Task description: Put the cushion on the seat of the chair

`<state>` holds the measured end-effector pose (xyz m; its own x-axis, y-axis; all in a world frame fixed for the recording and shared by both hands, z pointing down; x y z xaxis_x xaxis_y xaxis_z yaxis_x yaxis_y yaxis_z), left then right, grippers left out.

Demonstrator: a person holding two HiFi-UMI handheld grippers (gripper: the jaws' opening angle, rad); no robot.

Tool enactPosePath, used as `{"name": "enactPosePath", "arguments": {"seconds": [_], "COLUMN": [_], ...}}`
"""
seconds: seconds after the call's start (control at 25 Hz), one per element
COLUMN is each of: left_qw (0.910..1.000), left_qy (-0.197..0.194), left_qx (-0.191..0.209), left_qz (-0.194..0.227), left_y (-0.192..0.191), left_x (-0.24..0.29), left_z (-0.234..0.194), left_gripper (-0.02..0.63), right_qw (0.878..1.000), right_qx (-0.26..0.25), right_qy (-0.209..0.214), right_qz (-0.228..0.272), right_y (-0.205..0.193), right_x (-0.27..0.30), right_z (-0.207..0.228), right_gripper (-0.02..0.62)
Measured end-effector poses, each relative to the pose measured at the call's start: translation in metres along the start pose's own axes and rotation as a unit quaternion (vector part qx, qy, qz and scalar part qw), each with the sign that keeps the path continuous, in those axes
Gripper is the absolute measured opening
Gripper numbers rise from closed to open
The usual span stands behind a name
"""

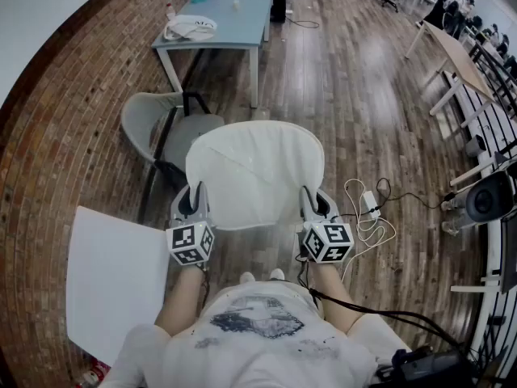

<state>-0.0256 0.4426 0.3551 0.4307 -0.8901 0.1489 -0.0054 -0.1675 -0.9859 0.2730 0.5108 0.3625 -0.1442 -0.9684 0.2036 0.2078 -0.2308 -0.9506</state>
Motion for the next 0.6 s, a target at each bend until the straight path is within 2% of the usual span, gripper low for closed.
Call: {"name": "enactPosePath", "arguments": {"seconds": [0.6], "left_qw": [0.9999], "left_qy": [0.002], "left_qx": [0.0], "left_qz": [-0.012], "left_y": [-0.009], "left_x": [0.01], "left_z": [0.035], "left_gripper": [0.06], "right_qw": [1.0], "right_qx": [0.014], "right_qy": [-0.008], "right_qz": [0.0], "right_y": [0.0], "right_x": [-0.016], "right_z": [0.04], "right_gripper": [0.043]}}
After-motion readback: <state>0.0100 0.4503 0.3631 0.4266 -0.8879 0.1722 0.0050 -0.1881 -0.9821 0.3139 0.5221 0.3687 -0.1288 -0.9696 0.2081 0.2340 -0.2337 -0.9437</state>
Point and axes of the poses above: the fingertips, and each gripper's own axes: x forward along the fingers, z to its right, y out of its top, the point moved 4 cm from there along -x, backward along the fingers, and after that the axes turned 3 degrees about -y, right-handed, at the moved point
